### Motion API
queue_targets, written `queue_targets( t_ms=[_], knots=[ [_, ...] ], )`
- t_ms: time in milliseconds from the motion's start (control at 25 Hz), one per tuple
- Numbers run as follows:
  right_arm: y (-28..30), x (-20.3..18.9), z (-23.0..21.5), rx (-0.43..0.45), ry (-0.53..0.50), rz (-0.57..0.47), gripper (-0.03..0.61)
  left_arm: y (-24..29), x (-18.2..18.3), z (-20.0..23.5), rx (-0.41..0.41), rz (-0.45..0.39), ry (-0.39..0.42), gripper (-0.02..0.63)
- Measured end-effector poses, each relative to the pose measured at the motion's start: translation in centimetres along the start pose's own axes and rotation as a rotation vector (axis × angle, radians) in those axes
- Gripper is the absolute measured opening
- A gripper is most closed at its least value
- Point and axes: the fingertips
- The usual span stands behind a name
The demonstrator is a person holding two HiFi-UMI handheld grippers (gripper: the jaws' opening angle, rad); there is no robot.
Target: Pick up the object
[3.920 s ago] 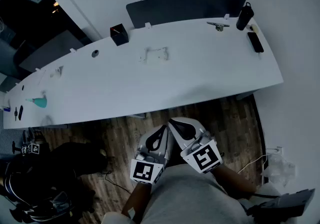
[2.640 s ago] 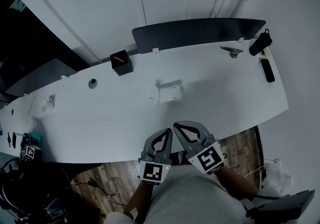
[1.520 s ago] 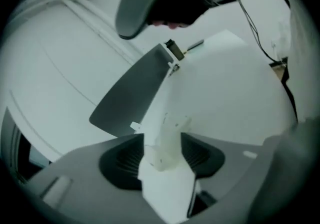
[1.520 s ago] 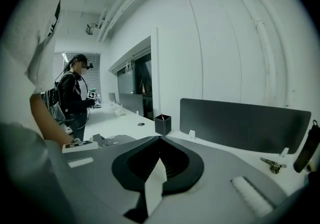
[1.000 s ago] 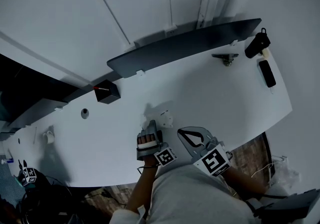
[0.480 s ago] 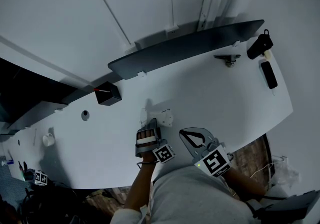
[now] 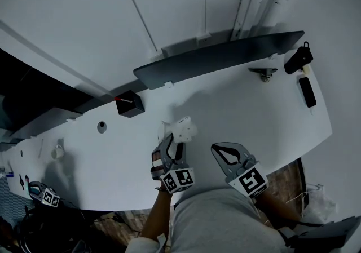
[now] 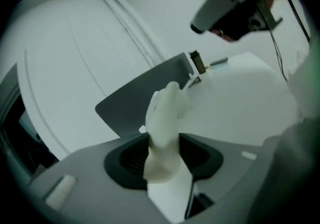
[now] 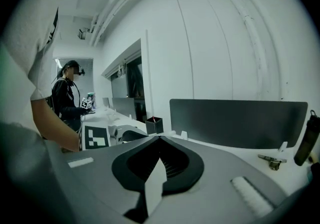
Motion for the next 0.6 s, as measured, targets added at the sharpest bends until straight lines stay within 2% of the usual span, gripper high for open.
queue_targets(
  t_ms=[120, 240, 360, 400, 560, 600],
  knots=[
    [-0.4, 1.6, -0.3, 0.015, -0.029, -0.077, 0.002, -2.7, 3.3, 2.8, 0.015, -0.161, -0.2, 0.187],
    [-0.8, 3.1, -0.2, 0.037, -0.019, -0.153, 0.002, -5.9, 7.0, 5.6, 0.02, -0.371, -0.302, 0.186],
    [-1.6, 5.0, 0.3, 0.102, -0.005, -0.243, 0.002, -9.0, 8.8, 6.9, -0.05, -0.47, -0.567, 0.186],
    [-2.0, 5.7, 0.4, 0.138, -0.005, -0.265, 0.002, -9.9, 9.2, 7.1, -0.097, -0.494, -0.611, 0.186],
    [-3.8, 8.9, 1.2, 0.364, -0.055, -0.282, 0.006, -13.4, 10.7, 7.3, -0.333, -0.608, -0.605, 0.186],
    [-4.1, 9.5, 1.9, 0.433, -0.089, -0.27, 0.125, -14.3, 11.0, 7.0, -0.405, -0.635, -0.6, 0.186]
  ],
)
Point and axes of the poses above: the fingertips, and each gripper's own axes: y forward along the fingers, z to its left, x out of its top, and after that the axes turned 5 degrees about y, right-handed
